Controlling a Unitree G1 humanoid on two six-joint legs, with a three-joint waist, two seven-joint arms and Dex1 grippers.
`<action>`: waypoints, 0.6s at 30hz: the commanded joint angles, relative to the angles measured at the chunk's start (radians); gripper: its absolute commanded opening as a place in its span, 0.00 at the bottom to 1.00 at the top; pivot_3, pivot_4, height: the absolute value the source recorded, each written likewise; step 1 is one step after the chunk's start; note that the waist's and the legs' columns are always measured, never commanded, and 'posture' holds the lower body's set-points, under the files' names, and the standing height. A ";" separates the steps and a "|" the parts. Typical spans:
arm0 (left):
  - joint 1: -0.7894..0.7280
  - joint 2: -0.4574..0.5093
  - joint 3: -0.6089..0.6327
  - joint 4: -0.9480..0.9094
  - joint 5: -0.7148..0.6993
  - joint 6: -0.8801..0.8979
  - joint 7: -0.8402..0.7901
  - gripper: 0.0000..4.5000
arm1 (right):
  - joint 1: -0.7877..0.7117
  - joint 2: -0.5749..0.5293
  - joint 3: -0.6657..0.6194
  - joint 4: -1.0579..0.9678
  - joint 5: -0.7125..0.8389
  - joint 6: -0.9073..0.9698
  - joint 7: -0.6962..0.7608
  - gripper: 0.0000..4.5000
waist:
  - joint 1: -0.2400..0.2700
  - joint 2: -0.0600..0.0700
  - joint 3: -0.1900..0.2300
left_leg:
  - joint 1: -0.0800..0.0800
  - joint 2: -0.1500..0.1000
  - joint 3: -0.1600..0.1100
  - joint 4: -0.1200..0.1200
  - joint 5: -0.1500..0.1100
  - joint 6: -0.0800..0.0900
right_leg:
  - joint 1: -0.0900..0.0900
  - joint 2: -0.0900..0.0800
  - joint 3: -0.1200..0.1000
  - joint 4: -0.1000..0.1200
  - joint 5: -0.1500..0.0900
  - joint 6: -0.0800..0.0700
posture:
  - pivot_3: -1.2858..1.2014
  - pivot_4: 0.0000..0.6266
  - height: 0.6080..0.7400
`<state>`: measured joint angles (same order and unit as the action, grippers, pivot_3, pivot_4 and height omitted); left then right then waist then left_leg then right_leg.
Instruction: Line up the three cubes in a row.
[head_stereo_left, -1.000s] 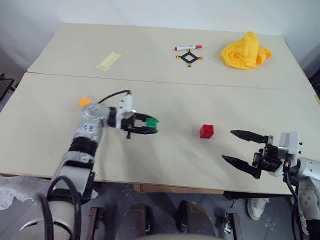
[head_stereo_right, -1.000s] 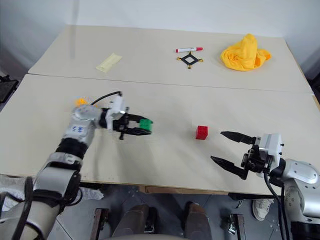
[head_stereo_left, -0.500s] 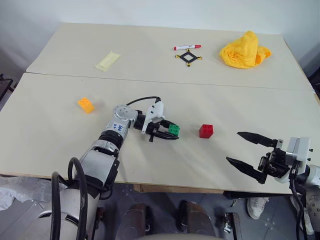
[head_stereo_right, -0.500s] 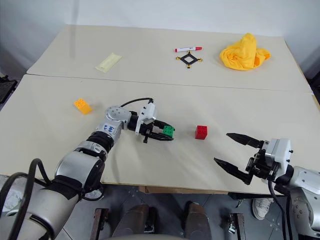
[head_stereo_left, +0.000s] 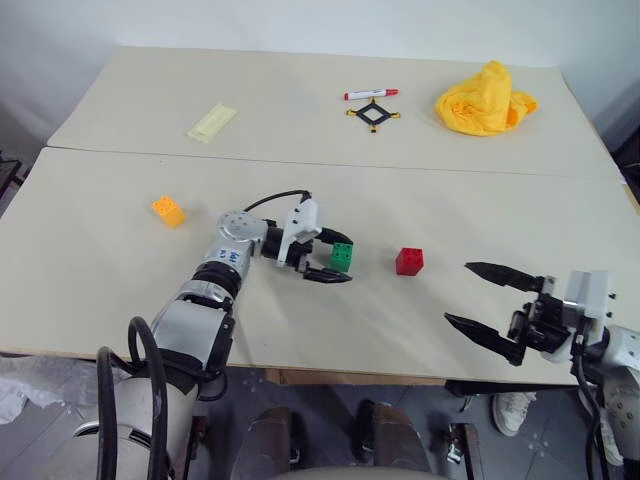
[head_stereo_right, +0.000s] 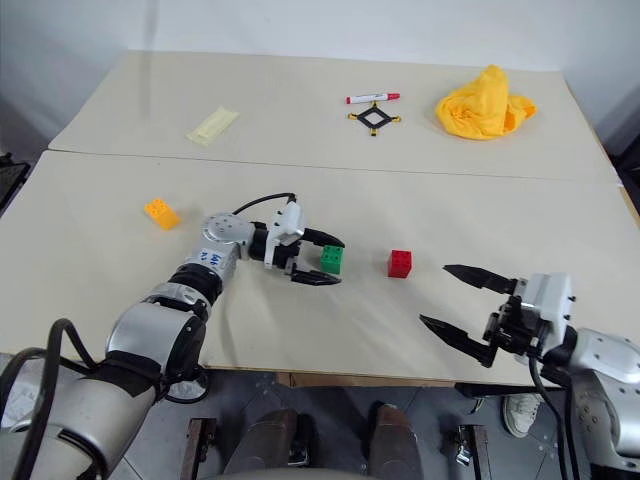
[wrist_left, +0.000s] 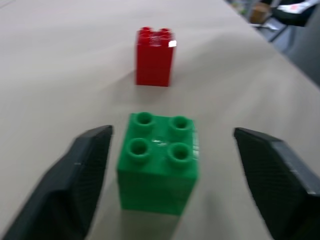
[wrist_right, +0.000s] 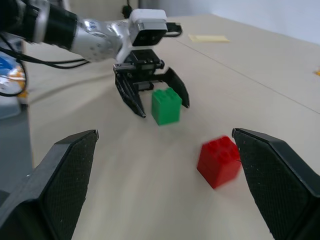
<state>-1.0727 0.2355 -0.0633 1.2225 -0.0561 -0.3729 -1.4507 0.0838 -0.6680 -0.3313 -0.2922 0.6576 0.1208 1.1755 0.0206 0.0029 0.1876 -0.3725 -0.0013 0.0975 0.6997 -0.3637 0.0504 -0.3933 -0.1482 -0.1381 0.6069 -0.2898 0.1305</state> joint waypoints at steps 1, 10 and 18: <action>0.046 0.070 0.066 -0.125 -0.071 -0.016 -0.022 1.00 | -0.088 -0.003 0.054 0.035 0.018 0.021 0.028 1.00 | -0.006 0.000 0.000 | 0.000 0.000 0.000 0.000 0.000 0.000 | 0.000 0.000 0.000 0.000 0.000 0.000 | 0.52 0.24 1.00; 0.684 0.213 0.390 -1.027 -0.302 0.285 0.412 1.00 | -0.326 0.107 0.204 0.131 -0.005 0.023 0.026 1.00 | -0.046 0.000 0.000 | 0.002 0.002 -0.004 -0.001 0.000 -0.001 | 0.000 -0.001 0.002 0.003 0.000 0.000 | 0.52 0.24 1.00; 1.230 0.046 0.757 -1.429 -0.382 0.406 0.921 1.00 | -0.382 0.112 0.245 0.161 -0.029 0.011 0.072 1.00 | -0.014 0.000 0.000 | 0.003 0.001 -0.009 0.002 -0.001 0.000 | 0.007 -0.003 0.010 -0.001 0.000 0.000 | 0.52 0.24 1.00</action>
<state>0.1265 0.3041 0.6427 -0.1563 -0.4150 0.0354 -0.6088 -0.2975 -0.5426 -0.0803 -0.1212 0.6283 0.1525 1.2299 0.0065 0.0025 0.1874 -0.3696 -0.0003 0.0872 0.7014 -0.3646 0.0499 -0.3857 -0.1514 -0.1287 0.6043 -0.2899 0.1301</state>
